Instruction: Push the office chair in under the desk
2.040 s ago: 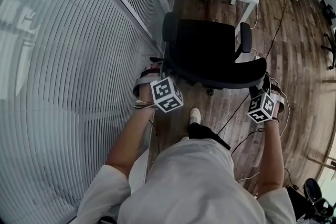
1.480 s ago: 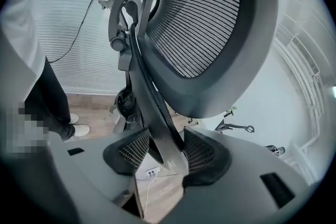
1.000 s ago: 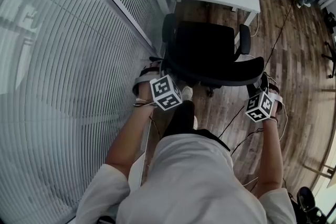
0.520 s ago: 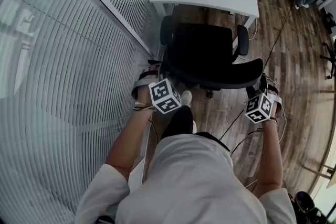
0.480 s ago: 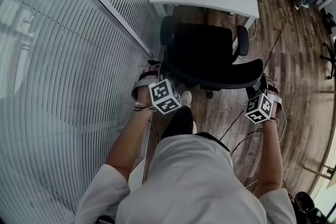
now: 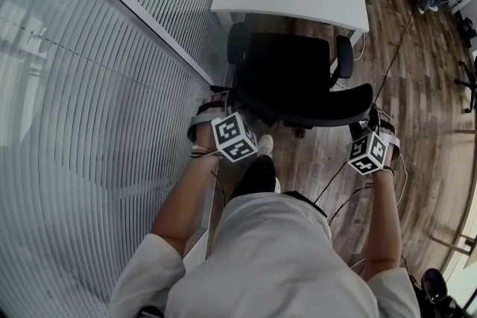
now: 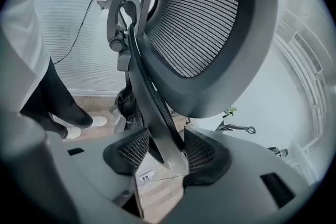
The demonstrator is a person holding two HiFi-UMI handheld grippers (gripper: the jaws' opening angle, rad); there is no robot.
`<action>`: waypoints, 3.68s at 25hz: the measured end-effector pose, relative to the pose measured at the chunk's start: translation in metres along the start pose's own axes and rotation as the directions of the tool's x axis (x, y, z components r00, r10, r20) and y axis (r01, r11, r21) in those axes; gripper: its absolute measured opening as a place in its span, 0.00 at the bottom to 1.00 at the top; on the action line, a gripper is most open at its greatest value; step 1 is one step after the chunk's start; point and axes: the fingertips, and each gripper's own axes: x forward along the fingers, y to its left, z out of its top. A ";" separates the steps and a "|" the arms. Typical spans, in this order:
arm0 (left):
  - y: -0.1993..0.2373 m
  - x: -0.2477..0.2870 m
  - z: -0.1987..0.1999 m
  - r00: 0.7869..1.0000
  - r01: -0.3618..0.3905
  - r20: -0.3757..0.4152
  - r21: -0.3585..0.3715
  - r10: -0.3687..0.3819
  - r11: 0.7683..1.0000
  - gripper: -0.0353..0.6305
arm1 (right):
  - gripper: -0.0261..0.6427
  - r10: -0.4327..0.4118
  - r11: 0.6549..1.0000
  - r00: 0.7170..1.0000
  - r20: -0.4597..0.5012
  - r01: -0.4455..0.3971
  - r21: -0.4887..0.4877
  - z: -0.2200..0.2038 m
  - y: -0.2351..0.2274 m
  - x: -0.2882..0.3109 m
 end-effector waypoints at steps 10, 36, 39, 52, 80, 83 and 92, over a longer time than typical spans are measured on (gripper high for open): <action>0.028 0.019 0.002 1.000 0.004 0.022 0.010 -0.005 1.000 0.30 | 0.37 -0.002 1.000 1.000 -0.016 0.002 0.021 0.009 -0.018 0.022; 0.106 0.072 0.008 0.999 0.021 0.048 0.033 -0.023 0.999 0.30 | 0.37 -0.016 0.998 0.998 -0.059 0.019 0.063 0.036 -0.070 0.084; 0.117 0.081 0.009 0.999 0.020 0.049 0.037 -0.022 0.999 0.30 | 0.37 -0.021 0.997 0.998 -0.064 0.025 0.067 0.039 -0.079 0.095; 0.153 0.110 0.019 0.998 0.004 0.059 0.043 -0.007 0.999 0.30 | 0.37 -0.045 0.996 0.997 -0.059 0.049 0.070 0.046 -0.109 0.125; 0.232 0.181 0.051 1.000 -0.016 0.022 0.029 0.016 0.999 0.30 | 0.37 -0.043 0.998 0.998 -0.035 0.044 0.036 0.053 -0.190 0.203; 0.237 0.186 0.055 1.000 -0.017 0.017 0.028 0.017 0.999 0.30 | 0.37 -0.039 0.999 0.999 -0.033 0.040 0.036 0.052 -0.197 0.208; 0.252 0.198 0.063 1.000 -0.018 -0.006 0.017 0.018 1.000 0.30 | 0.37 -0.034 0.999 0.999 -0.010 0.034 0.023 0.052 -0.215 0.223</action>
